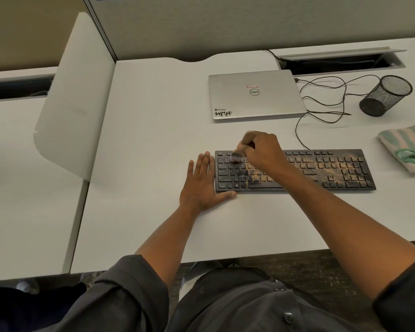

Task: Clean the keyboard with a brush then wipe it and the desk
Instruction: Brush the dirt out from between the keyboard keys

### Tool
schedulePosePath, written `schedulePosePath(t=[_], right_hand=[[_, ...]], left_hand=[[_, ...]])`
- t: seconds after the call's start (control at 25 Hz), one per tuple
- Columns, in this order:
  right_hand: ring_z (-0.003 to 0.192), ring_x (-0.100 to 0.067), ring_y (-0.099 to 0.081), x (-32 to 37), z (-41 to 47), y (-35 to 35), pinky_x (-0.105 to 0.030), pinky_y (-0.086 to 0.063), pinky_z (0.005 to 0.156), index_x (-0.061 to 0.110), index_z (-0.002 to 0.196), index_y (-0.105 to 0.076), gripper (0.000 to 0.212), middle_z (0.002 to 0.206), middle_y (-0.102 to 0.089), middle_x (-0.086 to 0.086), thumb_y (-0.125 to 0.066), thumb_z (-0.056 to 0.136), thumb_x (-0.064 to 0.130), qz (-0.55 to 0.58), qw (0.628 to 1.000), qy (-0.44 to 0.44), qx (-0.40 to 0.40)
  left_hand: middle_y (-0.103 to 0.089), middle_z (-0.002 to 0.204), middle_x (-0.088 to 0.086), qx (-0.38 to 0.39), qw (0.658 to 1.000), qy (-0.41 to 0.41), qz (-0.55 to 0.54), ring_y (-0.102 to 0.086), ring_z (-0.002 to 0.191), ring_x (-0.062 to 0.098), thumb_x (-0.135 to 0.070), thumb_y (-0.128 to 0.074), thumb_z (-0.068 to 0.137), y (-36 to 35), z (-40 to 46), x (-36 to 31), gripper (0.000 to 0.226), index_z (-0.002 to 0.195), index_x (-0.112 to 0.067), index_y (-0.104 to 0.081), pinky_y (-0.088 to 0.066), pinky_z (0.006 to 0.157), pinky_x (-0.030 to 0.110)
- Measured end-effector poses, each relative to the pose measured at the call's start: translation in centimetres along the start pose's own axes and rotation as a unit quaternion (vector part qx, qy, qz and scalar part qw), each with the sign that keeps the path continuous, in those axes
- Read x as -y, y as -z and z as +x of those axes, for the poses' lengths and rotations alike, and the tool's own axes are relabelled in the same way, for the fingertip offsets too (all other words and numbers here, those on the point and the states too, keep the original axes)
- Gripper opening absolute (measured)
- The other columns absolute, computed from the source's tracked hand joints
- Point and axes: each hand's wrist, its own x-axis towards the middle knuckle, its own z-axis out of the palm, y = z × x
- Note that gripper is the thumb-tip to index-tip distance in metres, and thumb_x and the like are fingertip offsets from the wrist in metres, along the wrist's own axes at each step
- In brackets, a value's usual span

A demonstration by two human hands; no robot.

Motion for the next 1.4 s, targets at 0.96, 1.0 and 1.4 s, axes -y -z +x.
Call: schedulePosePath(t=[0.96,1.0,1.4], right_hand=[[0.066,-0.018,-0.058,-0.3,-1.8,0.5,-0.028,-0.039,0.057,0.012,0.076,-0.067,0.011,0.071,-0.068,-0.002,-0.064,0.085,0.018,-0.093,0.992,0.011,0.080],[0.069,-0.021,-0.060,-0.2,-1.8,0.8,-0.029,-0.042,0.059,0.011,0.076,-0.068,0.012,0.072,-0.069,-0.004,-0.060,0.084,0.015,-0.101,0.990,0.011,0.093],[0.057,-0.012,-0.052,-0.1,1.3,-1.1,-0.024,-0.034,0.055,0.012,0.085,-0.070,0.016,0.067,-0.065,0.001,-0.069,0.092,0.026,-0.061,0.991,0.120,0.003]], left_hand=[[0.013,0.169,0.011,0.000,1.000,0.001,0.000,0.020,0.155,0.022,-0.099,-0.025,0.074,0.0,-0.1,0.0,0.131,0.161,-0.007,0.007,0.009,0.125,0.049],[0.013,0.169,0.011,0.000,1.000,0.000,0.001,0.020,0.155,0.022,-0.100,-0.024,0.073,0.0,-0.1,0.0,0.131,0.161,-0.007,0.007,0.009,0.125,0.050],[0.013,0.169,0.011,0.000,1.000,0.003,0.000,0.020,0.155,0.022,-0.099,-0.028,0.074,-0.2,0.1,0.1,0.131,0.161,-0.007,0.007,0.010,0.125,0.049]])
